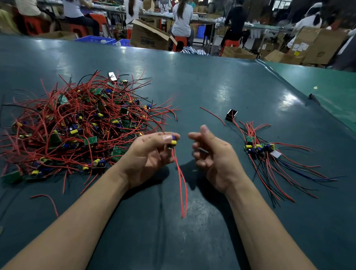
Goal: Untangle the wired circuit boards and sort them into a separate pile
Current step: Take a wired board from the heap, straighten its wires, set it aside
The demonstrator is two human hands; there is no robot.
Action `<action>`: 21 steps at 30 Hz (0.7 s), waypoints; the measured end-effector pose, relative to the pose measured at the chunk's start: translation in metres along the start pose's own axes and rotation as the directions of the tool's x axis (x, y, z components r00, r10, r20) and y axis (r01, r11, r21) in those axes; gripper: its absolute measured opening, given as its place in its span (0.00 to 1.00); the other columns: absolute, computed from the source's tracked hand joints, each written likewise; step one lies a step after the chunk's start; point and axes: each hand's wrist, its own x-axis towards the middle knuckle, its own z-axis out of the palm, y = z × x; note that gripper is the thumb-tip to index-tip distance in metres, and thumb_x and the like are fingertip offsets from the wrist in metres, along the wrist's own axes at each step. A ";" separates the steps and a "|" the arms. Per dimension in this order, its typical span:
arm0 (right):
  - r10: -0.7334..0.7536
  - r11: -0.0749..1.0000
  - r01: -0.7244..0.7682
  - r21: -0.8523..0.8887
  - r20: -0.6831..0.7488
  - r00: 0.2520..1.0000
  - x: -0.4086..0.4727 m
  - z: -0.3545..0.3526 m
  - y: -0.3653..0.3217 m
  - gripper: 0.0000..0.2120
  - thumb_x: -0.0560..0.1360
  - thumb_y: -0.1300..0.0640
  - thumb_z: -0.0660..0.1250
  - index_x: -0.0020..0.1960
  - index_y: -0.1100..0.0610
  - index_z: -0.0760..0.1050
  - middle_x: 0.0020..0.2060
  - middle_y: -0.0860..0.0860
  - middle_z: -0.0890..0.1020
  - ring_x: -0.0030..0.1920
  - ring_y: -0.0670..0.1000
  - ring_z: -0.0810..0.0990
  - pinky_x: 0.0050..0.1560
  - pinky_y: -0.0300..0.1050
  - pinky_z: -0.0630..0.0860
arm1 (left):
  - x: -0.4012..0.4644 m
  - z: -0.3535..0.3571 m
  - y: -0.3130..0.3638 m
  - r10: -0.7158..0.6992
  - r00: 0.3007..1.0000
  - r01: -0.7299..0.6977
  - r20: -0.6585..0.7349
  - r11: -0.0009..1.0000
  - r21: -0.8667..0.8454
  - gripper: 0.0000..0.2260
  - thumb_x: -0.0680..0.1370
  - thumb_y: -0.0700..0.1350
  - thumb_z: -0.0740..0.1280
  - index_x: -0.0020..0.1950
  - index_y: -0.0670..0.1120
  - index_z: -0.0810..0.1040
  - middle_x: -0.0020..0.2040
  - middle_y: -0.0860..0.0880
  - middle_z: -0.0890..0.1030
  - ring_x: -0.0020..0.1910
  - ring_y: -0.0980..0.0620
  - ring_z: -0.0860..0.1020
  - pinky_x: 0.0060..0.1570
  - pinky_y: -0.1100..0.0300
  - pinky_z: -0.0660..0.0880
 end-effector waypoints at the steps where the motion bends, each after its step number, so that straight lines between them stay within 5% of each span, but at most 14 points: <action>1: 0.001 0.999 0.002 -0.047 0.062 0.998 -0.001 0.002 0.001 0.15 0.68 0.46 0.70 0.41 0.58 0.85 0.31 0.50 0.78 0.26 0.45 0.72 0.22 0.33 0.62 | -0.001 0.001 -0.001 -0.030 0.998 0.028 0.049 0.999 0.043 0.08 0.71 0.40 0.67 0.43 0.43 0.86 0.35 0.51 0.79 0.32 0.57 0.75 0.37 0.63 0.76; 4: -0.006 0.993 0.023 -0.117 0.140 0.990 -0.005 0.003 0.004 0.14 0.66 0.48 0.72 0.44 0.58 0.85 0.30 0.50 0.78 0.26 0.45 0.71 0.24 0.33 0.61 | -0.004 0.005 -0.004 -0.079 0.985 0.056 0.153 0.987 0.153 0.06 0.74 0.39 0.68 0.43 0.40 0.85 0.38 0.47 0.80 0.37 0.54 0.75 0.42 0.61 0.74; 10: -0.085 0.989 0.104 -0.105 0.169 0.982 -0.007 0.001 0.005 0.10 0.69 0.59 0.72 0.47 0.64 0.82 0.29 0.53 0.83 0.24 0.45 0.77 0.22 0.32 0.69 | -0.008 0.012 -0.004 -0.096 0.990 0.061 0.103 0.954 0.295 0.10 0.74 0.44 0.65 0.47 0.37 0.78 0.34 0.45 0.81 0.29 0.53 0.78 0.29 0.65 0.75; 14: -0.112 0.958 0.141 -0.248 0.131 0.985 -0.005 -0.001 0.006 0.10 0.65 0.51 0.75 0.43 0.56 0.85 0.31 0.51 0.82 0.28 0.47 0.78 0.24 0.33 0.67 | -0.009 0.015 -0.005 -0.119 0.990 0.092 0.073 0.949 0.300 0.09 0.76 0.41 0.65 0.40 0.39 0.80 0.32 0.44 0.80 0.25 0.54 0.75 0.26 0.66 0.72; 17: -0.170 0.948 0.176 -0.266 0.048 0.984 -0.002 -0.002 0.007 0.08 0.71 0.53 0.73 0.37 0.55 0.85 0.24 0.49 0.73 0.23 0.45 0.68 0.23 0.34 0.61 | -0.009 0.015 -0.007 -0.098 0.992 0.070 0.083 0.953 0.295 0.11 0.73 0.45 0.66 0.41 0.38 0.83 0.32 0.44 0.79 0.28 0.53 0.75 0.30 0.66 0.73; 21: -0.130 0.991 0.125 -0.056 -0.112 0.985 0.004 -0.002 0.005 0.16 0.77 0.59 0.68 0.31 0.57 0.83 0.24 0.49 0.67 0.21 0.45 0.61 0.21 0.35 0.56 | -0.010 0.015 -0.007 -0.097 0.990 0.062 0.102 0.951 0.302 0.11 0.73 0.45 0.66 0.41 0.39 0.85 0.33 0.44 0.79 0.32 0.52 0.75 0.34 0.65 0.75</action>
